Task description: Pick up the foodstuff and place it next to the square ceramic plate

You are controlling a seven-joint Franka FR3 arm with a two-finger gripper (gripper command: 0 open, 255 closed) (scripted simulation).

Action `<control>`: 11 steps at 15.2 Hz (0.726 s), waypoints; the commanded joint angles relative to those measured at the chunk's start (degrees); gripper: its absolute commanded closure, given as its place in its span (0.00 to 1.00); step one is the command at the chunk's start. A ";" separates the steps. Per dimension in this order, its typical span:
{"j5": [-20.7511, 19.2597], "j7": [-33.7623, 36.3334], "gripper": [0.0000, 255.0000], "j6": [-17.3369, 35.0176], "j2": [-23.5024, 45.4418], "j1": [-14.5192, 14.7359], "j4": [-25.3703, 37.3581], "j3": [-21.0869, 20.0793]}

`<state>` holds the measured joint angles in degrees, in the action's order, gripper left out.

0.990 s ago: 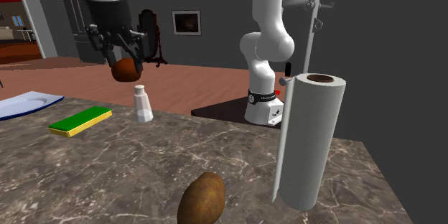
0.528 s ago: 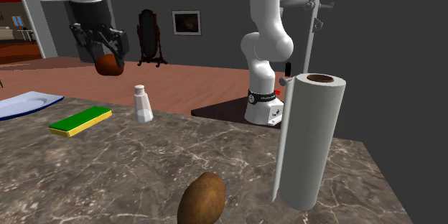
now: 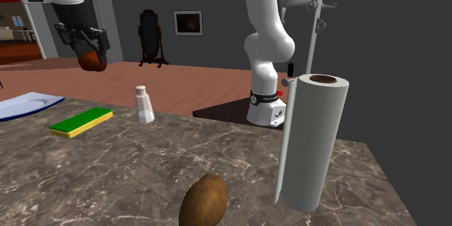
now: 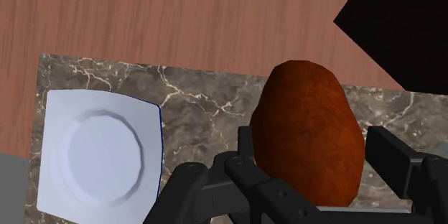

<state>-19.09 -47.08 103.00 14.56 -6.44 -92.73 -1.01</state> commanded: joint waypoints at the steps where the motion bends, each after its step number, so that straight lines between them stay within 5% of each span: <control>1: 0.11 -2.87 1.00 -0.03 3.15 -1.62 4.10 1.04; 11: -0.55 -0.78 1.00 6.66 4.57 -1.83 -1.46 1.16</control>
<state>-19.58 -48.04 109.06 18.81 -8.25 -93.93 0.13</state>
